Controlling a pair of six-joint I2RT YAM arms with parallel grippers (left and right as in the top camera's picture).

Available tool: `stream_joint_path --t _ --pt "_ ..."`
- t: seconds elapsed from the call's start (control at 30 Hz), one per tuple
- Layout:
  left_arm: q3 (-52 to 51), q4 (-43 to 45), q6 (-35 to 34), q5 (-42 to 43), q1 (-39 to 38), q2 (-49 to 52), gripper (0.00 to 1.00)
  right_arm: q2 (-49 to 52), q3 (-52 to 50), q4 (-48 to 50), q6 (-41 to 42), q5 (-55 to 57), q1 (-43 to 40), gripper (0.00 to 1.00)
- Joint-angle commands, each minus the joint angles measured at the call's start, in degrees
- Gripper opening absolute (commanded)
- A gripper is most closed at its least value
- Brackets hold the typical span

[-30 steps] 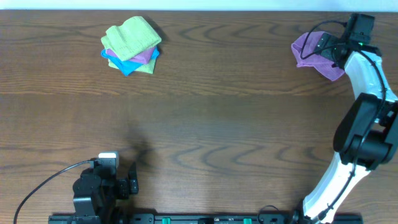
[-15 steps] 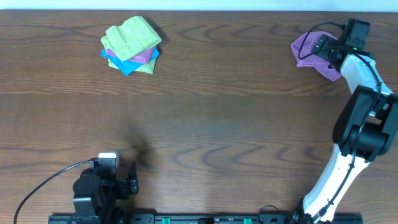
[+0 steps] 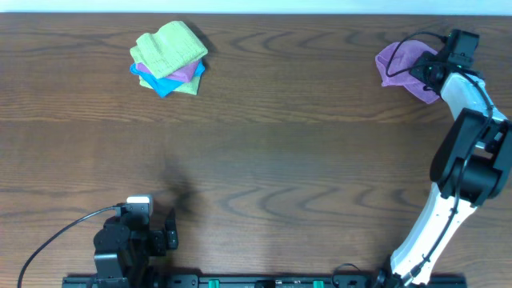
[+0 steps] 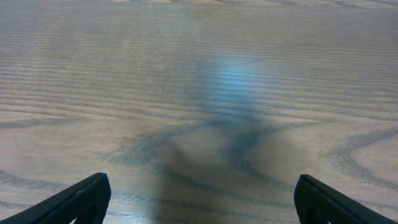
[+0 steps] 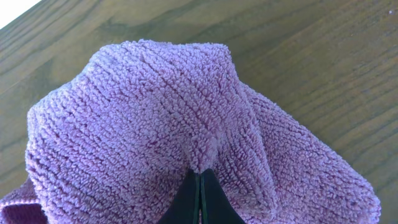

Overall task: Fold the cloth
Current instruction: 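Reach the right gripper to the crumpled purple cloth and grasp it, then lift the purple cloth with the right gripper and drag it toward center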

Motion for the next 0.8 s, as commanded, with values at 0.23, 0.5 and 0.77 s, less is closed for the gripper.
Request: stream_joint_path --t 0.23,0.5,0.77 --pt "-1.05 -2.60 1.27 -1.25 -0.28 -0.37 0.96 -14.71 1.07 -8.15 -9.88 -2.80 2.97 0.01" --pt "-1.05 -2.60 1.27 -1.25 -0.28 -0.37 0.95 -22.99 1.07 -18.25 -11.98 -7.15 7.56 0.01" --pt "-1.05 -2.60 1.27 -1.27 -0.28 -0.37 0.96 -30.84 1.07 -31.17 -16.96 -7.93 16.57 0.01"
